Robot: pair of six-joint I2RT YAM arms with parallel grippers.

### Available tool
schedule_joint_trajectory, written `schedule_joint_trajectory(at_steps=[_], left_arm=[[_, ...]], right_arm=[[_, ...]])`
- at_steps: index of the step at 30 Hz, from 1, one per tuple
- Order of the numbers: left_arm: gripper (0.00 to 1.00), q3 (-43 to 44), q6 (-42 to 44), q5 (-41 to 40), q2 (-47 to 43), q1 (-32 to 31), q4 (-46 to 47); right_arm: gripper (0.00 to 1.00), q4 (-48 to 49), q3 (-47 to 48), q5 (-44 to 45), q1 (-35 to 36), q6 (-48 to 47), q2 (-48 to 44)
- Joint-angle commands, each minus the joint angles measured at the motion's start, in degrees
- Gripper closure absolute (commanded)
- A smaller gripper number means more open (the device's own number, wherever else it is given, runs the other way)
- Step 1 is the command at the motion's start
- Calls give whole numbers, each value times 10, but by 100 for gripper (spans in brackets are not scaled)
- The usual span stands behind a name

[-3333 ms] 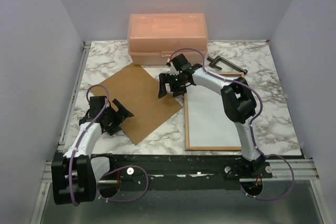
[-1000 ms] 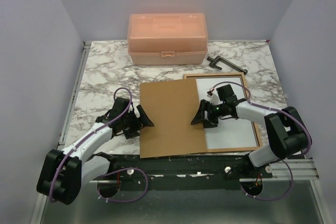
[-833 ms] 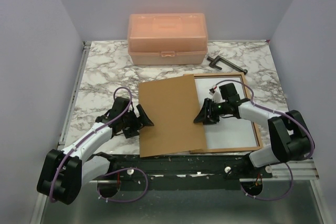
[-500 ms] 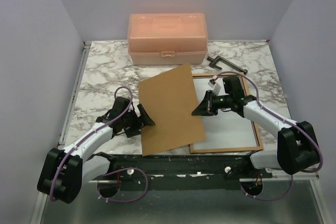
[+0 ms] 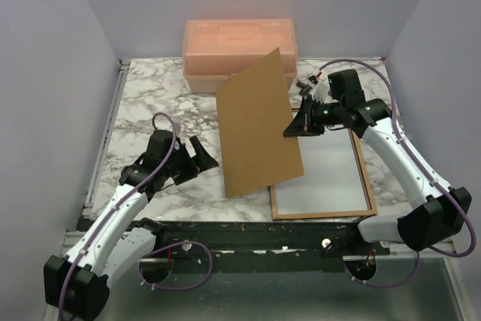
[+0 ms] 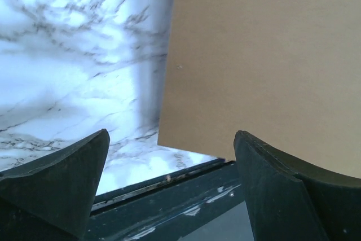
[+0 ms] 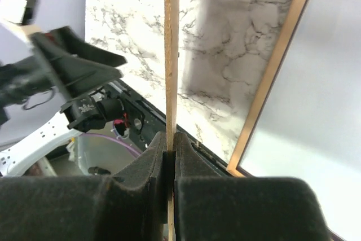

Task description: Put the photo into the frame

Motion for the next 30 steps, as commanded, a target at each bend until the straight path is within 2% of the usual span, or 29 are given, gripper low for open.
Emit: schedule_joint_trajectory(at_steps=[1,8,15,19,26,30], left_arm=[[5,101,31,-41,-54,-3,-80],[4,264,33,-37,-48,-4,-131],[1,400,27,-32,13,-5,-174],[1,408,11,-37,37,-20,-175],[1,356,12,-62,35,-47,-176],[1,325,10,-63,27,-48,-162]], right_arm=[[99,-111,76,55,2,-57,20],[99,-212,175,103,2,-92,60],[99,-276,258,152,14,-92,82],[99,-313,309,209,49,-73,101],[99,-387,406,292,111,-41,151],[99,-389,404,309,146,-20,158]])
